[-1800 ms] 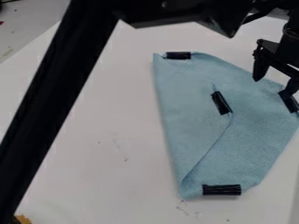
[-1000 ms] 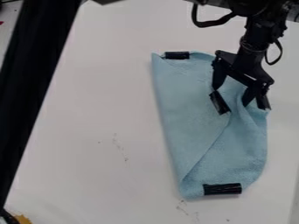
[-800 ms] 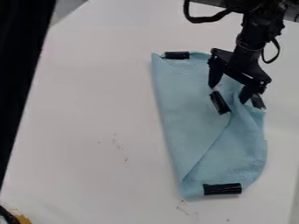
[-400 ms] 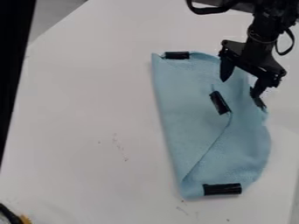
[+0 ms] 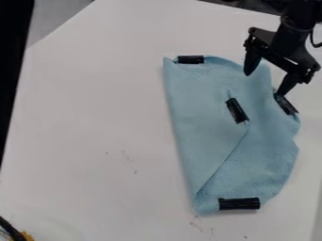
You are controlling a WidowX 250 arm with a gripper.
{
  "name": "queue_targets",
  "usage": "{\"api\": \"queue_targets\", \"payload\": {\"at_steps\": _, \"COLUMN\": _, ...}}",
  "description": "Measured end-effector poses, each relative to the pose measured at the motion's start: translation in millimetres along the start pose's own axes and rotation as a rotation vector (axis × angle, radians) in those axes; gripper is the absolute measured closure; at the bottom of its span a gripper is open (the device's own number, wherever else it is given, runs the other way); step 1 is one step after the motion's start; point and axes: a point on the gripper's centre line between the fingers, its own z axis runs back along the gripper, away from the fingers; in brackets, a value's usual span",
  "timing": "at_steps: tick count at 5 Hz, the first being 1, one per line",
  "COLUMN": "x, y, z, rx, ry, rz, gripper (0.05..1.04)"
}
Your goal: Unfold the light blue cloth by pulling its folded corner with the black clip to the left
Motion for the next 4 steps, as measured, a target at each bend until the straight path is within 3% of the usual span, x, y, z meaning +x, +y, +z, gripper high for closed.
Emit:
{"api": "queue_targets", "payload": {"at_steps": 1, "x": -7.9, "y": 20.4, "z": -8.4, "rx": -0.017, "ry": 0.002, "rz": 0.049, "gripper": 0.083}}
{"api": "queue_targets", "payload": {"at_steps": 2, "x": -13.6, "y": 26.5, "z": -25.5, "rx": -0.100, "ry": -0.018, "rz": 0.101, "gripper": 0.083}}
{"api": "queue_targets", "payload": {"at_steps": 3, "x": -17.9, "y": 22.3, "z": -44.2, "rx": -0.151, "ry": 0.009, "rz": 0.098, "gripper": 0.083}}
{"api": "queue_targets", "payload": {"at_steps": 4, "x": -15.4, "y": 20.3, "z": -46.6, "rx": -0.162, "ry": 0.016, "rz": 0.088, "gripper": 0.129}}
